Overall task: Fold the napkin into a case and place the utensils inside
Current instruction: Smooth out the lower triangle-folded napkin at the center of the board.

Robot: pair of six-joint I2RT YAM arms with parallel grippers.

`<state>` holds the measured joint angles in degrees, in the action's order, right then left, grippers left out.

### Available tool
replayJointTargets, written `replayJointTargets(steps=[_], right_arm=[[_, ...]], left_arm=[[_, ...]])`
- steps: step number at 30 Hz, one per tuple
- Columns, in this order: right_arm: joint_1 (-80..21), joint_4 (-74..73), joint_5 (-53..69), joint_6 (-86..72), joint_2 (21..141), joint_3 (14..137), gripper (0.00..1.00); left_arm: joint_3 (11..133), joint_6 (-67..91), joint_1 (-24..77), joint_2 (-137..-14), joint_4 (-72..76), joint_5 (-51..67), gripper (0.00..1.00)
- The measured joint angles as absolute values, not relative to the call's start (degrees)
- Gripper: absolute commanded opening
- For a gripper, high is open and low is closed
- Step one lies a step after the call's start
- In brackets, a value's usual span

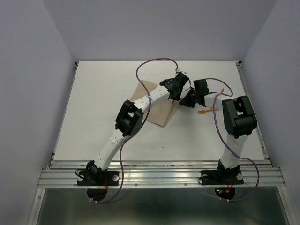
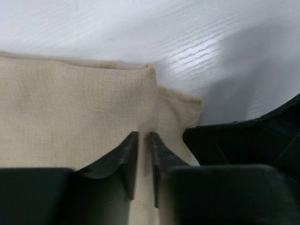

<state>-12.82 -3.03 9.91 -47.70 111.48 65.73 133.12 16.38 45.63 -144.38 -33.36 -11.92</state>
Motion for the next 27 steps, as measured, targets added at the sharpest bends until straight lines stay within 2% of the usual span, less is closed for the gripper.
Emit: replayJointTargets(steps=[11,15,20,22,26,27], right_arm=[[-12.8,-3.0,10.0,-47.6,111.5,65.7,0.15],[-12.8,-2.9,10.1,-47.6,111.6,65.7,0.15],[-12.8,-2.5,10.4,-47.6,111.8,65.7,0.15],[-12.8,-2.5,10.4,-47.6,111.8,65.7,0.15],[-12.8,-2.4,10.5,-47.6,111.8,65.7,0.15],[-12.8,-2.4,10.5,-47.6,111.8,65.7,0.15]], left_arm=[[133.1,15.8,46.0,-144.4,-32.9,-15.8,0.42],[133.1,15.2,46.6,-144.6,-32.8,-16.1,0.49],[133.1,14.6,47.4,-144.8,-32.7,-16.1,0.49],[133.1,14.4,47.6,-144.9,-32.6,-16.4,0.46],[133.1,14.2,47.5,-145.6,-32.5,-17.3,0.32],[133.1,14.2,47.5,-145.9,-32.5,-17.6,0.32]])
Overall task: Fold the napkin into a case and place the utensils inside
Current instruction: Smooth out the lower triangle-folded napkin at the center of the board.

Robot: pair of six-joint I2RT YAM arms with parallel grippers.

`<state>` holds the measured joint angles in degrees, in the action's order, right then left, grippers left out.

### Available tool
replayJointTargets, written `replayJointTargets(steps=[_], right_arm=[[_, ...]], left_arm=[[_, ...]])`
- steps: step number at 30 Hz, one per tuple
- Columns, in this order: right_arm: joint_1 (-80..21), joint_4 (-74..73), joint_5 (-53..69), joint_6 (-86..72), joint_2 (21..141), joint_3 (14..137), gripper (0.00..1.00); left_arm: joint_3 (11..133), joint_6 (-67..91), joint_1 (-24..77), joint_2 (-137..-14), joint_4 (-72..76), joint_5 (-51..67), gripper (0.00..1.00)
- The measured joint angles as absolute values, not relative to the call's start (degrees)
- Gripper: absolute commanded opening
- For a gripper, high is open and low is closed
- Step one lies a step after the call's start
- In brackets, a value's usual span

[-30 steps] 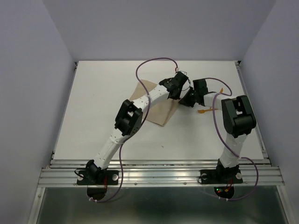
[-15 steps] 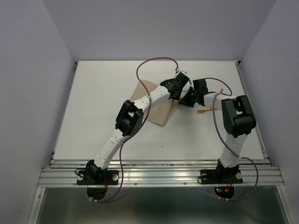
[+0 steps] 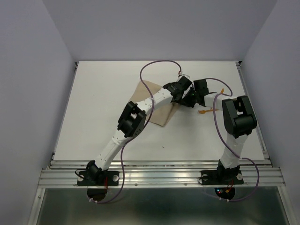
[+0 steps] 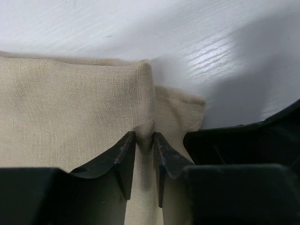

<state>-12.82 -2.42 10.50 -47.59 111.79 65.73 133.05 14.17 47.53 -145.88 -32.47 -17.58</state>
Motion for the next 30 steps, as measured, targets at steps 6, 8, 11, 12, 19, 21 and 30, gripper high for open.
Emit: replayJointTargets(steps=[6,8,11,12,19,21,30], right_arm=[[-12.8,-2.4,10.5,-47.6,111.8,65.7,0.15],[-12.8,-2.4,10.5,-47.6,111.8,65.7,0.15],[-12.8,-2.4,10.5,-47.6,111.8,65.7,0.15],[-12.8,-2.4,10.5,-47.6,111.8,65.7,0.15],[-12.8,-2.4,10.5,-47.5,111.8,65.7,0.14],[-12.8,-2.4,10.5,-47.5,111.8,65.7,0.14],[-12.8,-2.1,11.0,-47.5,112.2,66.0,0.14]], left_arm=[[133.1,13.9,47.5,-146.6,-32.5,-18.3,0.25],[133.0,13.9,47.5,-146.6,-32.5,-18.5,0.14],[133.1,13.8,47.5,-146.6,-32.5,-18.8,0.0],[133.1,13.7,47.5,-146.6,-32.5,-18.9,0.0],[133.0,13.7,47.5,-146.6,-32.5,-18.9,0.0],[132.7,13.7,47.5,-146.6,-32.4,-18.4,0.0],[131.6,14.4,47.4,-146.5,-32.4,-14.8,0.0]])
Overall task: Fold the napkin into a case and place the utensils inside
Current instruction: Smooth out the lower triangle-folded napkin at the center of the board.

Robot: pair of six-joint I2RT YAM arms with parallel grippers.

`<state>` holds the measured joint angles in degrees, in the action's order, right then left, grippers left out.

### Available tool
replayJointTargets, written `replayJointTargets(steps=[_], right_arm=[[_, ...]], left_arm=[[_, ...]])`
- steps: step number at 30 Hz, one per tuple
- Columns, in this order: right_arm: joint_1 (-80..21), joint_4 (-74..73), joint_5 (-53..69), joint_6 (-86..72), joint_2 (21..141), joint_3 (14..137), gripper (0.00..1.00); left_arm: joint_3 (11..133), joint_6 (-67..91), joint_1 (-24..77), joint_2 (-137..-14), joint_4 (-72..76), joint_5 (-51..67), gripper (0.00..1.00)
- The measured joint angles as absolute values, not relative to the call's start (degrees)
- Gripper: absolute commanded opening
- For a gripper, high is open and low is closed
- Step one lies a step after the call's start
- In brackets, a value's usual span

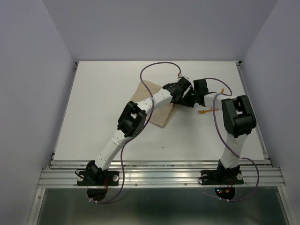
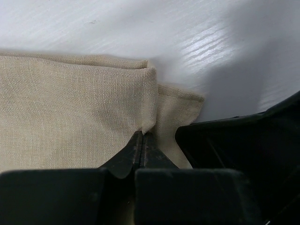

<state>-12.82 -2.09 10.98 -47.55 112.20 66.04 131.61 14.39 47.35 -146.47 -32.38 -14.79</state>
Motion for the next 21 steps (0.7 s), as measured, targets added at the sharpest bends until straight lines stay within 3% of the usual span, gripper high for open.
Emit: replayJointTargets(steps=[21], right_arm=[[-12.8,-0.9,11.8,-47.4,113.8,67.5,0.07]], left_arm=[[128.5,18.7,44.9,-141.8,-32.5,-9.6,0.0]])
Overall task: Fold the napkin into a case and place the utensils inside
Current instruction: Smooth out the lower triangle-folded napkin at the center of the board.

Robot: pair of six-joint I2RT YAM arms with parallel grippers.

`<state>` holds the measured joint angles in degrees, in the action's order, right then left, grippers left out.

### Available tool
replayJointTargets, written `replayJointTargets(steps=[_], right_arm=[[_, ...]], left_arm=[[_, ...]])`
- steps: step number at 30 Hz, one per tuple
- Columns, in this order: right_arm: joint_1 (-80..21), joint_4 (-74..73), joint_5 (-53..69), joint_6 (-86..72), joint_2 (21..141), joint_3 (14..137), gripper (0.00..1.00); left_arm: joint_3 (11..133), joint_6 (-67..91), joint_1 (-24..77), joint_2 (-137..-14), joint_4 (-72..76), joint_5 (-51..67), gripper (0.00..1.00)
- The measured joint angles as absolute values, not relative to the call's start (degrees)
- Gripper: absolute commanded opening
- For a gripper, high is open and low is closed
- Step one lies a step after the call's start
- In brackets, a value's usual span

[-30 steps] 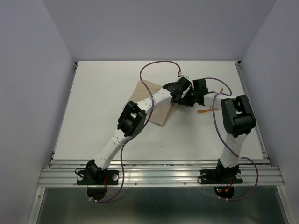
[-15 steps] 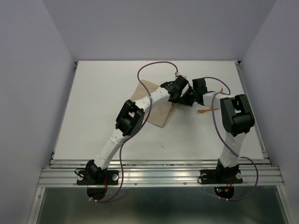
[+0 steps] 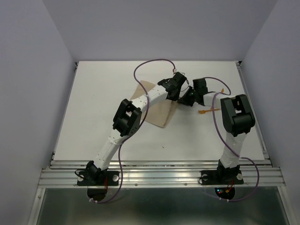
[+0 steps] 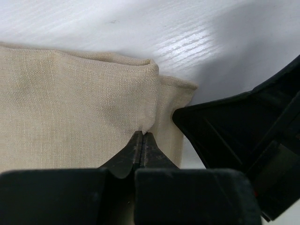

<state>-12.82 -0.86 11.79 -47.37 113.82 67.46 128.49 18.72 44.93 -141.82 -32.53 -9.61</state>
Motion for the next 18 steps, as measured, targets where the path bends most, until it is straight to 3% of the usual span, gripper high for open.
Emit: replayJointTargets(steps=[18], right_arm=[[-12.8,-1.0,11.5,-47.5,114.0,67.8,0.07]], left_arm=[[126.0,20.7,44.9,-137.8,-32.3,-4.4,0.0]])
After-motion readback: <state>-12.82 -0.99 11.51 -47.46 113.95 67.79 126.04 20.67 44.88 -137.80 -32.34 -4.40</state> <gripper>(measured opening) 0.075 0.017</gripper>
